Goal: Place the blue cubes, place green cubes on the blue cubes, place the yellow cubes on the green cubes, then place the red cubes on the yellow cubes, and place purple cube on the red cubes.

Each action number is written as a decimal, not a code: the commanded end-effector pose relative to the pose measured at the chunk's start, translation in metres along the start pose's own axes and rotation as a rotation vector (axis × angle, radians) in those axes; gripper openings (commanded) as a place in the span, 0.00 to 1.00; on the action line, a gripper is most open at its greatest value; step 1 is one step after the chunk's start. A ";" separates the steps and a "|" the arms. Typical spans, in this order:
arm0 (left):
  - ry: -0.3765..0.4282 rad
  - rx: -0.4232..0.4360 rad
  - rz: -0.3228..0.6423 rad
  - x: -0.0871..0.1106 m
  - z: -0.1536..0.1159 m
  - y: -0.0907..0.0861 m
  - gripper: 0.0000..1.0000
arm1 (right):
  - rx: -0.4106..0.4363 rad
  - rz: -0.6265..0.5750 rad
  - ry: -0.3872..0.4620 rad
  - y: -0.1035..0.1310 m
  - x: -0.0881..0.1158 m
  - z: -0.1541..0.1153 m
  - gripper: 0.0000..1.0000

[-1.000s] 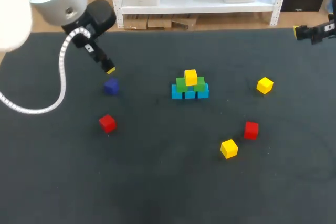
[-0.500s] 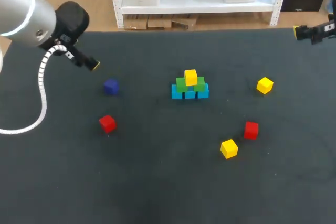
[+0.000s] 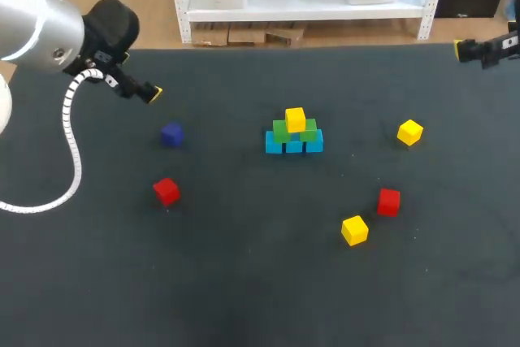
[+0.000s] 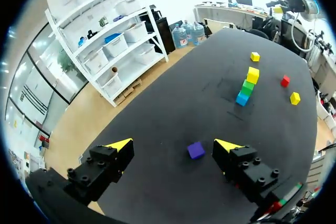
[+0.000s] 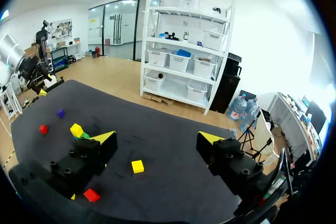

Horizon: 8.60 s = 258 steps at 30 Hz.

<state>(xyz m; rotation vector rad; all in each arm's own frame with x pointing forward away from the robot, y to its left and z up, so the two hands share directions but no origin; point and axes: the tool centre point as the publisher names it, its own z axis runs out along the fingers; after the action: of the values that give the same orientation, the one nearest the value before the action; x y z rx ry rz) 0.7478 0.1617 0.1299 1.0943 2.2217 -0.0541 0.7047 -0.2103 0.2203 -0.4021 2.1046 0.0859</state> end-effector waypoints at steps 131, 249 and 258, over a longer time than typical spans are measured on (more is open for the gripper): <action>-0.030 0.020 0.005 0.000 0.001 0.000 1.00 | -0.493 -0.519 0.750 0.063 0.054 -0.009 1.00; -0.030 0.020 0.005 0.000 0.001 0.000 1.00 | -0.448 -0.475 0.968 0.046 0.154 0.145 0.00; -0.030 0.020 0.005 0.000 0.001 0.000 1.00 | -0.461 -0.611 0.886 0.040 0.116 0.117 0.00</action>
<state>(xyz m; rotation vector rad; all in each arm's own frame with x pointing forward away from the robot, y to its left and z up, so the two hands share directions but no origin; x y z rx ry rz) 0.7486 0.1591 0.1295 1.0957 2.2019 -0.0807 0.7461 -0.1742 0.0413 -1.5695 2.7255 0.0529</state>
